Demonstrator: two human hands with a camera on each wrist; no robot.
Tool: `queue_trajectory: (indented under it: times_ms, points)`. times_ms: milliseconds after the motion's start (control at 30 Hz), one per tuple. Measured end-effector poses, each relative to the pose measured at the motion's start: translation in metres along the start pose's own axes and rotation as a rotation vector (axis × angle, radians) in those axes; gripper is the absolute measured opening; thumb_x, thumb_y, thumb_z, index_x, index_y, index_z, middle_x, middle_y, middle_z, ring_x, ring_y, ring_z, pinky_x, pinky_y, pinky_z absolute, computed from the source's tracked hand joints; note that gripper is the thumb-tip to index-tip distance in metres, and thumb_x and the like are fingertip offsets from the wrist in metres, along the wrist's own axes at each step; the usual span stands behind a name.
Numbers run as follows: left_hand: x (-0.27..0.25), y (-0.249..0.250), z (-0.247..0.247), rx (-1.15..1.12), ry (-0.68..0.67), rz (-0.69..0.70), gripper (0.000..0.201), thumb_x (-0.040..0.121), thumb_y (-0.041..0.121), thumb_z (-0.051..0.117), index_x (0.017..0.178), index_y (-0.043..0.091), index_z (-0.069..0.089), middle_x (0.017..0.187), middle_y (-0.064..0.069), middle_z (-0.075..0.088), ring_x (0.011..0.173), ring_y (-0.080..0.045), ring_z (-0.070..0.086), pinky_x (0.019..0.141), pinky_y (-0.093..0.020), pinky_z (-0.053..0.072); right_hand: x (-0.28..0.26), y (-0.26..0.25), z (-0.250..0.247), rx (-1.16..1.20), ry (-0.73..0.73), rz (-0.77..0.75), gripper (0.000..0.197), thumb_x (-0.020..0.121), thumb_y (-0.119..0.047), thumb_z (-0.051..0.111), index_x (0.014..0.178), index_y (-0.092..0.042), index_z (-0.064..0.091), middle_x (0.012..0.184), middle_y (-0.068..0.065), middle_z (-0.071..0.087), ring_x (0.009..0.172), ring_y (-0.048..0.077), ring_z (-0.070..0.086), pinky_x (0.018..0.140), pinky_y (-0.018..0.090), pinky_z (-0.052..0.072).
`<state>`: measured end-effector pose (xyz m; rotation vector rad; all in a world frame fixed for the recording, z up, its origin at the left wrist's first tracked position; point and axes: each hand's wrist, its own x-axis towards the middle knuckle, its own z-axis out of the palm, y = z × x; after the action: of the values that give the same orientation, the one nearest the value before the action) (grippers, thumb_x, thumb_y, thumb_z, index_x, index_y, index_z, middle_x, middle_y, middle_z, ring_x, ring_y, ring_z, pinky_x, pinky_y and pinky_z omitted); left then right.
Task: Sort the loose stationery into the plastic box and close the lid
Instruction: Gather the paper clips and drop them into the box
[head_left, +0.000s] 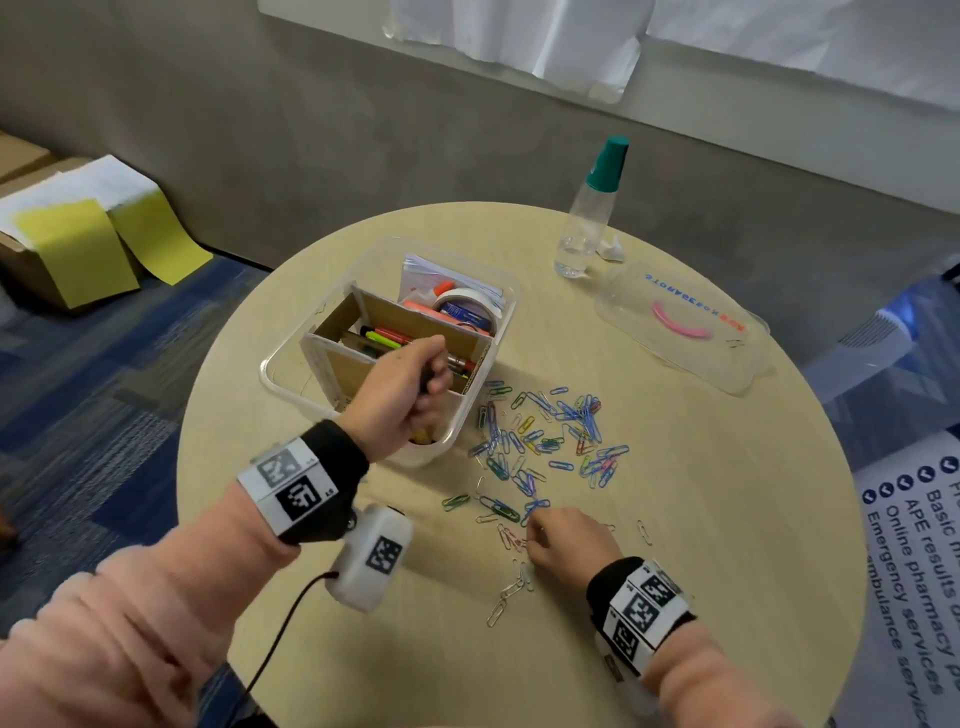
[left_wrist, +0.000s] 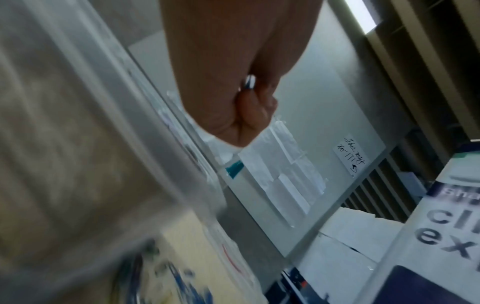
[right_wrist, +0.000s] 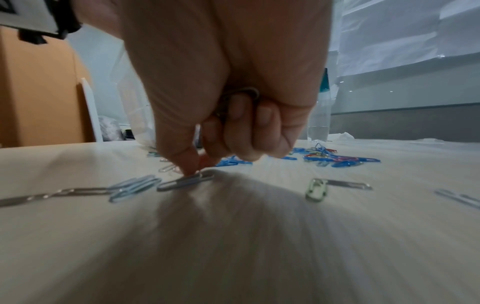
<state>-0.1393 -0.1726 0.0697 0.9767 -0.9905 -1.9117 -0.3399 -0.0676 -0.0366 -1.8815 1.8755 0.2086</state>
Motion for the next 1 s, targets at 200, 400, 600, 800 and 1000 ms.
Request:
queue_trajectory:
  times_ms: [200, 400, 600, 800, 1000]
  points:
    - [0.004, 0.028, -0.038, 0.653, 0.240, -0.013, 0.035, 0.098, 0.030, 0.037, 0.067, 0.016, 0.046, 0.055, 0.004, 0.036, 0.049, -0.011, 0.032, 0.046, -0.020, 0.028, -0.001, 0.003, -0.008, 0.038, -0.121, 0.040, 0.009, 0.084, -0.017, 0.043, 0.075, -0.020, 0.042, 0.079, 0.001, 0.051, 0.073, 0.019, 0.047, 0.063, 0.028, 0.035]
    - [0.009, 0.032, -0.072, 1.146, 0.211, 0.042, 0.033, 0.099, 0.022, 0.031, 0.080, 0.011, 0.055, 0.079, -0.005, 0.051, 0.080, -0.019, 0.046, 0.069, -0.029, 0.035, -0.009, 0.018, -0.028, 0.706, -0.064, 0.079, 0.032, 0.093, -0.008, 0.031, 0.064, -0.017, 0.040, 0.062, -0.003, 0.038, 0.052, 0.008, 0.035, 0.051, 0.021, 0.030]
    - [0.011, 0.033, -0.090, 1.524, 0.229, -0.010, 0.029, 0.098, 0.013, 0.037, 0.113, 0.007, 0.061, 0.114, -0.013, 0.057, 0.105, -0.025, 0.053, 0.092, -0.030, 0.040, -0.016, 0.013, -0.051, 1.798, -0.072, 0.146, 0.028, 0.077, -0.009, 0.031, 0.050, -0.012, 0.038, 0.043, 0.000, 0.027, 0.040, 0.011, 0.011, 0.039, 0.018, 0.011]
    - [0.008, 0.028, -0.096, 1.584, 0.248, 0.080, 0.034, 0.090, -0.001, 0.049, 0.119, 0.011, 0.060, 0.121, -0.010, 0.058, 0.111, -0.024, 0.055, 0.097, -0.030, 0.043, -0.010, -0.019, -0.087, 1.967, -0.111, 0.065, 0.027, 0.075, -0.019, 0.040, 0.048, -0.013, 0.043, 0.048, 0.000, 0.032, 0.039, 0.009, 0.017, 0.038, 0.019, 0.015]
    - [0.003, 0.022, -0.101, 1.361, 0.538, 0.485, 0.025, 0.090, 0.000, 0.047, 0.101, 0.009, 0.067, 0.108, -0.011, 0.061, 0.102, -0.026, 0.054, 0.086, -0.029, 0.041, 0.019, -0.077, -0.132, 1.831, -0.326, 0.033, 0.025, 0.076, -0.026, 0.049, 0.054, -0.015, 0.045, 0.049, -0.003, 0.036, 0.034, 0.008, 0.029, 0.035, 0.018, 0.022]
